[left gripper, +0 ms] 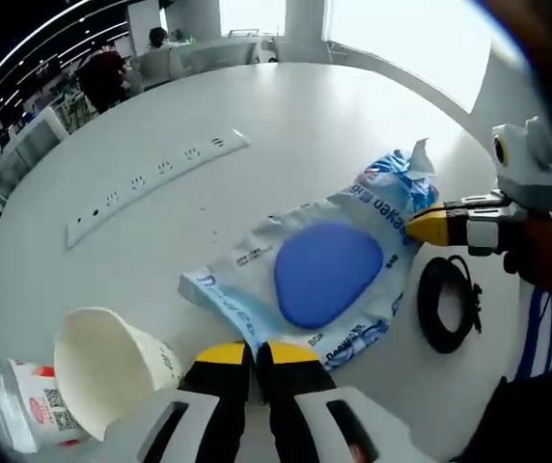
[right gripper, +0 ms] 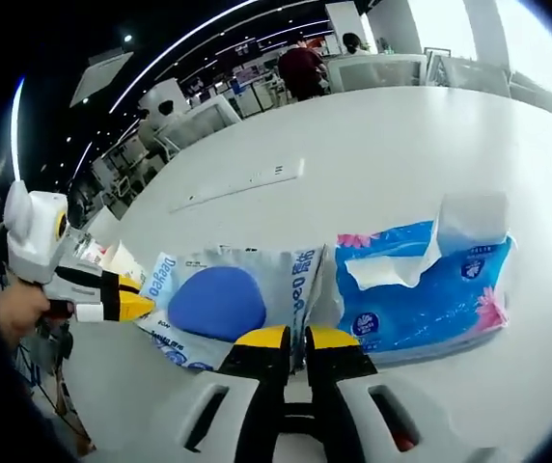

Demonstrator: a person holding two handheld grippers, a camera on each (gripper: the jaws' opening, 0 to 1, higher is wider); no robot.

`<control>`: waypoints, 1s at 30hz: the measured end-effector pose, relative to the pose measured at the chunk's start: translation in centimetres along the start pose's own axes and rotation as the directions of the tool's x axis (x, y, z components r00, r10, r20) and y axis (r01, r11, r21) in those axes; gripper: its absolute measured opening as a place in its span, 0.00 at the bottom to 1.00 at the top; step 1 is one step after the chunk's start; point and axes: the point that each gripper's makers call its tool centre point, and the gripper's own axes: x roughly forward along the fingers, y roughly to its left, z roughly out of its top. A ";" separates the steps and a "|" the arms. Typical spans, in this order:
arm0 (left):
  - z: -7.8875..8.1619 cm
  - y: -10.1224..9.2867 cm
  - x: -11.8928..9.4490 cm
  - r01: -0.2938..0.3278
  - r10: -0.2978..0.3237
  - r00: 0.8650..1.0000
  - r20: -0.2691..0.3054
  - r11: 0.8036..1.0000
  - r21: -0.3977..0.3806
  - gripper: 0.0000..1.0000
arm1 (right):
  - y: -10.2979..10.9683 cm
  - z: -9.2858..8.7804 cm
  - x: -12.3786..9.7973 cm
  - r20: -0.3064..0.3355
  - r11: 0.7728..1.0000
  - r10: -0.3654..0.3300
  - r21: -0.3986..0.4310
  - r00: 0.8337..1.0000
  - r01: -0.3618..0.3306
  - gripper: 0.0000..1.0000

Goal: Arrange the tabletop items into an orderly group along one side of the table until the central work area is clear of visible clutter.

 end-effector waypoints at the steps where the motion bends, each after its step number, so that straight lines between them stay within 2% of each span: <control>1: -0.1 -0.2 -0.1 0.003 -0.003 1.000 -0.002 1.000 -0.001 0.04 | 0.0 0.1 -0.1 0.002 1.000 0.000 0.003 1.000 0.000 0.03; 3: -0.2 -0.4 -0.4 0.004 -0.004 1.000 0.001 1.000 0.009 0.04 | -0.1 0.1 -0.2 0.005 1.000 -0.003 -0.009 1.000 0.003 0.03; 5: -0.1 -0.2 -0.7 -0.022 0.022 1.000 0.009 0.999 0.043 0.05 | -0.2 0.0 -0.1 0.004 1.000 0.001 -0.015 1.000 -0.001 0.04; 7: 0.4 0.2 -1.1 -0.058 0.056 0.998 0.023 0.994 0.093 0.05 | -0.3 0.0 0.0 0.009 1.000 0.000 -0.022 1.000 0.000 0.04; 15: 1.2 0.2 -1.7 -0.101 0.097 0.995 0.031 0.973 0.209 0.05 | 0.2 0.5 -0.1 0.025 0.999 0.003 -0.040 1.000 -0.002 0.04; 24: 1.9 0.5 -2.5 -0.107 0.096 0.994 0.058 0.969 0.222 0.07 | 0.9 1.3 -0.8 0.063 0.998 0.020 -0.061 0.998 -0.016 0.05; 30: 2.3 -0.3 -3.6 -0.074 0.056 0.993 0.100 0.980 0.184 0.08 | 2.1 1.8 -1.8 0.093 0.996 0.053 -0.075 0.994 -0.046 0.09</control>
